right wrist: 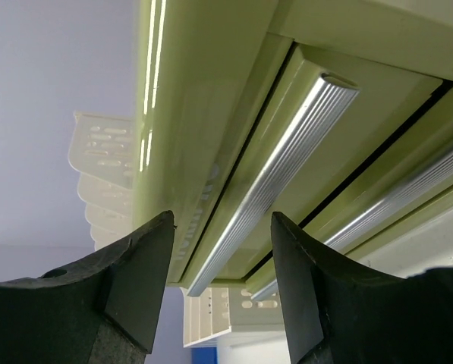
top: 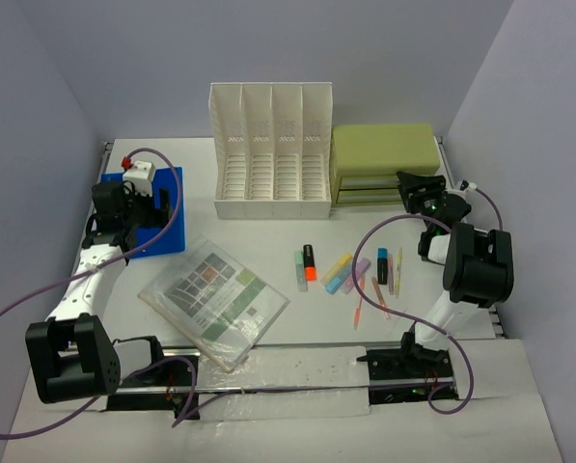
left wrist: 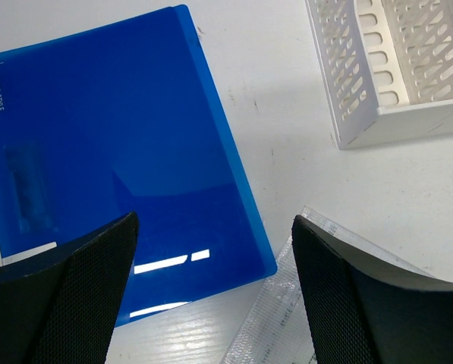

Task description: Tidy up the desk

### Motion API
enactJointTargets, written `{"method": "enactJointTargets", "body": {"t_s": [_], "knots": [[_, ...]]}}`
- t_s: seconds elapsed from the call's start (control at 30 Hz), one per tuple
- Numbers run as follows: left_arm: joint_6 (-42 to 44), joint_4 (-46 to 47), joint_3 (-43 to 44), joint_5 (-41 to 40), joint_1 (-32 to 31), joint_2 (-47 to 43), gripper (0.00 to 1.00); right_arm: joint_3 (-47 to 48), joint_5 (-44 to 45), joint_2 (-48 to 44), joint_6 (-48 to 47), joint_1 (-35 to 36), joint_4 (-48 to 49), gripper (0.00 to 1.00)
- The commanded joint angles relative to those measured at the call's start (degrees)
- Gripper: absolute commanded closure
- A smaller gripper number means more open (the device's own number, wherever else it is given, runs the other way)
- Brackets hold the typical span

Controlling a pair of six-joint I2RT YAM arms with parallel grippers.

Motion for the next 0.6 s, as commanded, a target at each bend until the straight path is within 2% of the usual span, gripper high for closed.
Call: {"method": "enactJointTargets", "body": {"t_s": [0.0, 0.57], "knots": [[1.1, 2.5, -0.3, 0.3, 0.4, -1.0, 0.12, 1.6, 0.3, 2.1, 0.5, 0.0, 4.8, 0.39], [1.3, 2.8, -0.5, 0.2, 0.4, -1.0, 0.12, 1.5, 0.4, 3.9, 1.7, -0.1, 7.6, 0.44]]}}
